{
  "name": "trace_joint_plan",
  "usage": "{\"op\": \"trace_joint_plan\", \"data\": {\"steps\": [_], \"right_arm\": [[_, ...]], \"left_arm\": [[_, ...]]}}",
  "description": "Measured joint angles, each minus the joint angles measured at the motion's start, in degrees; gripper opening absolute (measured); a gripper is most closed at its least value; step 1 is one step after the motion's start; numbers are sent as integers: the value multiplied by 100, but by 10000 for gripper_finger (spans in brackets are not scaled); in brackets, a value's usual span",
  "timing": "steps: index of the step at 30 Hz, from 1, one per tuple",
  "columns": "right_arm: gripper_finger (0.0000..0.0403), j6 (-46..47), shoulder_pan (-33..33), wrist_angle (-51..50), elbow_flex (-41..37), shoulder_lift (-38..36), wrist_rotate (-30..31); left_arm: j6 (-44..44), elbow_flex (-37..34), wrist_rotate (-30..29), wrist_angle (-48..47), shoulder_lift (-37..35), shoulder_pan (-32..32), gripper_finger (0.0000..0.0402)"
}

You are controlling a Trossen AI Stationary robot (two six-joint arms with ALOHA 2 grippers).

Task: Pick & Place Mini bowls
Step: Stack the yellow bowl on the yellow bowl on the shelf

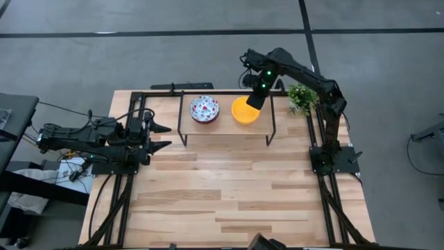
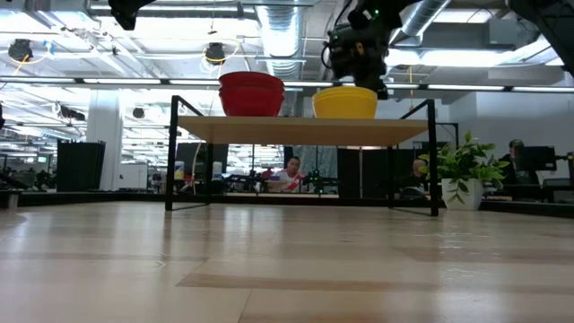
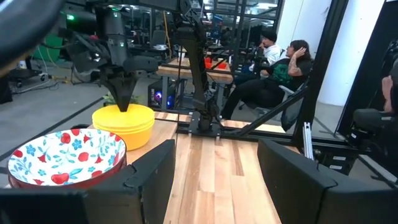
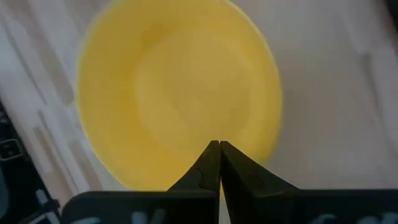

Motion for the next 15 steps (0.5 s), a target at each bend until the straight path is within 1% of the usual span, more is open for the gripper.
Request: {"op": "trace_joint_plan", "data": {"steps": [3, 12, 15], "right_arm": [[0, -2, 13, 195, -7, 1, -205], [0, -33, 152, 51, 355, -1, -192], [0, -343, 247, -48, 567, -10, -196]], "left_arm": [[-26, 0, 0, 0, -2, -2, 227], [-67, 0, -1, 0, -2, -2, 227], [-47, 0, 1, -2, 0, 0, 227]]}}
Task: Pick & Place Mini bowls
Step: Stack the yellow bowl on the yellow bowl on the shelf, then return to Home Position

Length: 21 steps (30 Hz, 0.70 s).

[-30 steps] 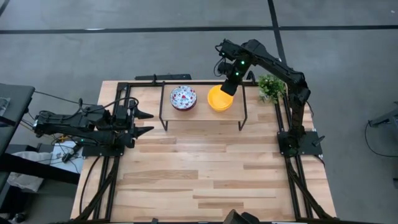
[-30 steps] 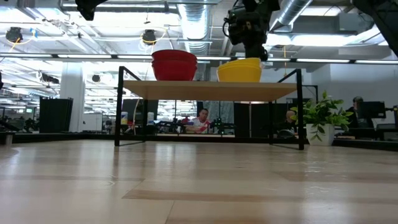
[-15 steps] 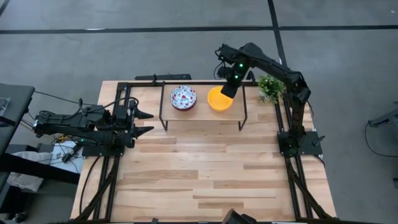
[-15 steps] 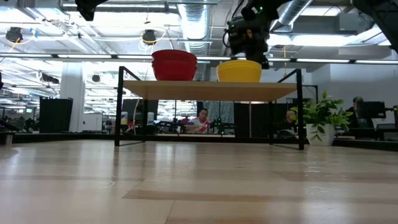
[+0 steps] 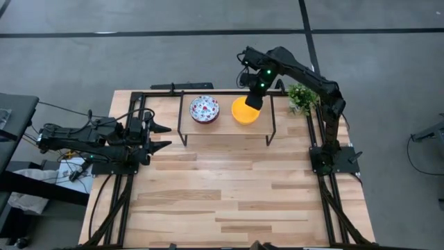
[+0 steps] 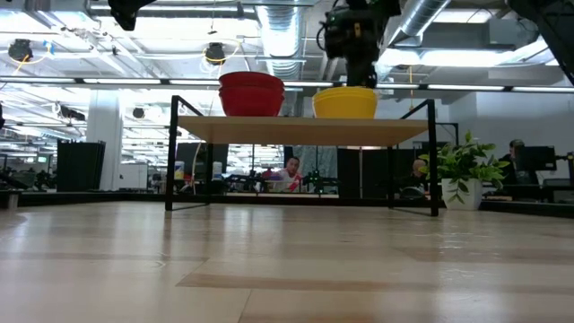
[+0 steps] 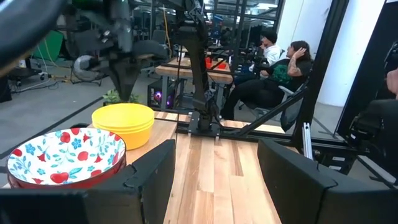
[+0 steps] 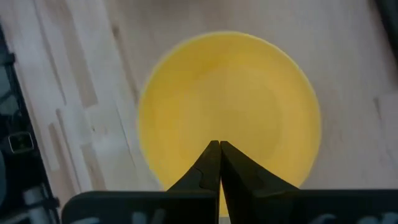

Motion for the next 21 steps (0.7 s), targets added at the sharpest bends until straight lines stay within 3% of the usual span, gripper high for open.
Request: {"op": "trace_joint_plan", "data": {"steps": [6, 21], "right_arm": [[0, -430, -2, 46, 100, -443, -12], [0, 64, -263, 541, -54, -2705, 39]], "left_arm": [[-50, 0, 0, -44, -22, 0, 227], [-103, -246, -1, -387, -578, -1, 227]]}}
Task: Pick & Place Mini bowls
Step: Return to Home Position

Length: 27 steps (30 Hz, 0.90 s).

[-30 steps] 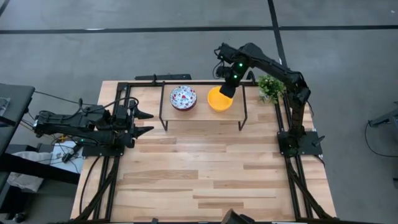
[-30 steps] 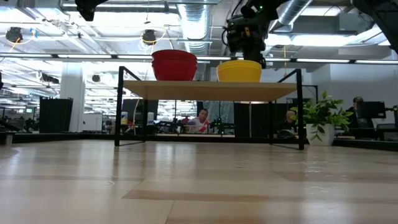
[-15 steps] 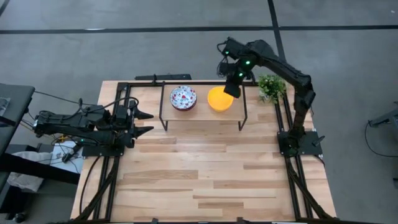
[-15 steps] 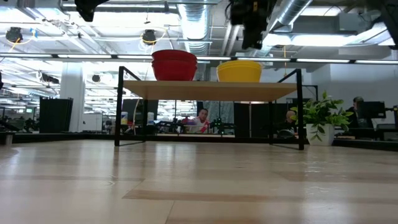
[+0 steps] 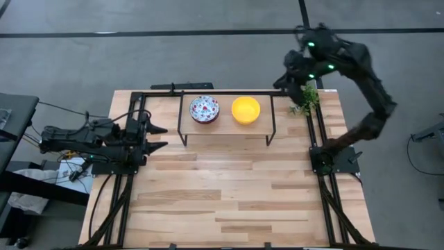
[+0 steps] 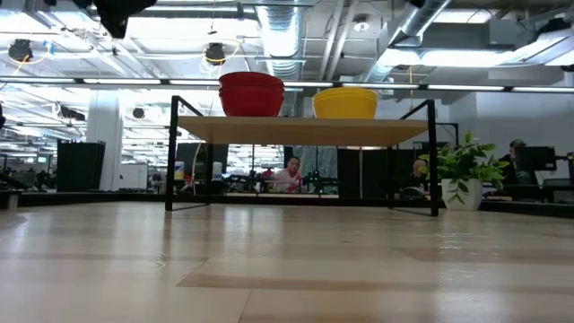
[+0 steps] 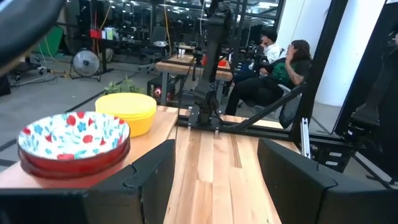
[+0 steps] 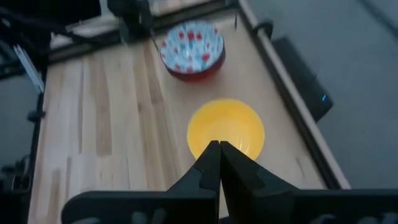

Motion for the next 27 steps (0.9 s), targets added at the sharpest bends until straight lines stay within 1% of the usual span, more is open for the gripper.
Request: {"op": "trace_joint_plan", "data": {"steps": [2, 5, 9, 12, 17, 19, 22, 27], "right_arm": [[0, 187, 60, 360, -409, -427, 94], [0, 549, 192, 1020, -1375, -1157, 314], [0, 1049, 428, 2068, -3041, -2243, 425], [0, 1438, 686, 3158, -4376, -3077, 454], [0, 2034, 1120, 4751, -6359, -4295, 793], [0, 2215, 1290, 5177, -6962, -4702, 866], [0, 2558, 1496, 5560, -7735, -5312, 1067], [0, 2896, 1771, 5814, -8626, -6321, 1585]], "left_arm": [[-46, -181, -1, 26, -135, 0, 227], [-68, -425, -1, 248, -341, -1, 227], [-68, -682, -1, 389, -679, 1, 227], [-68, -851, -1, 389, -878, -1, 227], [-184, -1114, 1, 435, -1065, -1, 227], [-215, -1143, 14, 463, -1083, 0, 227], [-200, -1144, 86, 481, -1083, -1, 227], [-197, -1144, 100, 481, -1083, -1, 227]]}}
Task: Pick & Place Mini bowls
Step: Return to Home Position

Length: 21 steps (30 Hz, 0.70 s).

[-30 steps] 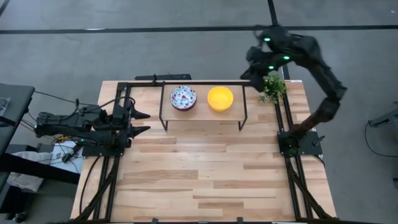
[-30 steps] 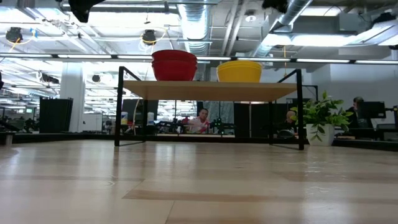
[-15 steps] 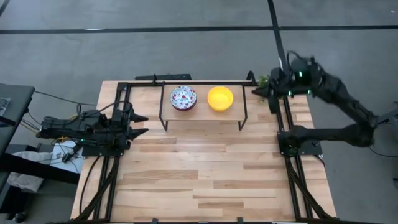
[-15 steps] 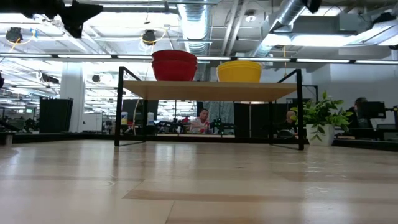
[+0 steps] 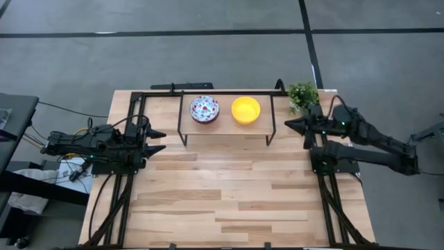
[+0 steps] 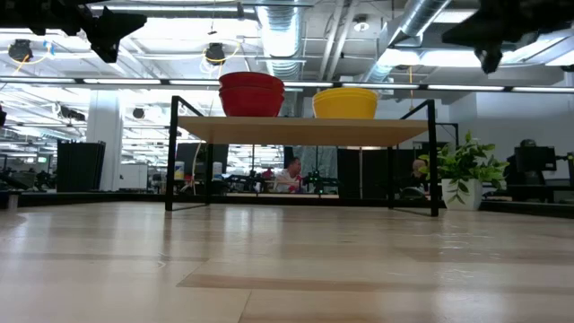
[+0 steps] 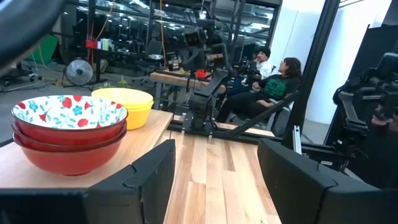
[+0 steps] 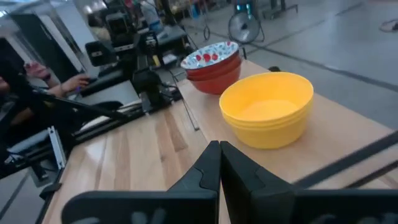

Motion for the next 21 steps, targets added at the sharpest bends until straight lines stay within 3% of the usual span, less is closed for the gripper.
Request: {"op": "trace_joint_plan", "data": {"steps": [6, 11, 21], "right_arm": [[0, 503, 235, 9, -619, -1156, 53], [0, 753, 401, 34, -1274, -2041, 566], [0, 433, 626, 480, -1967, -2041, 672]], "left_arm": [[0, 0, -2, -11, 0, 0, 227], [27, 0, -4, -30, 2, 1, 227], [297, -41, 336, -45, 0, -4, 227]]}}
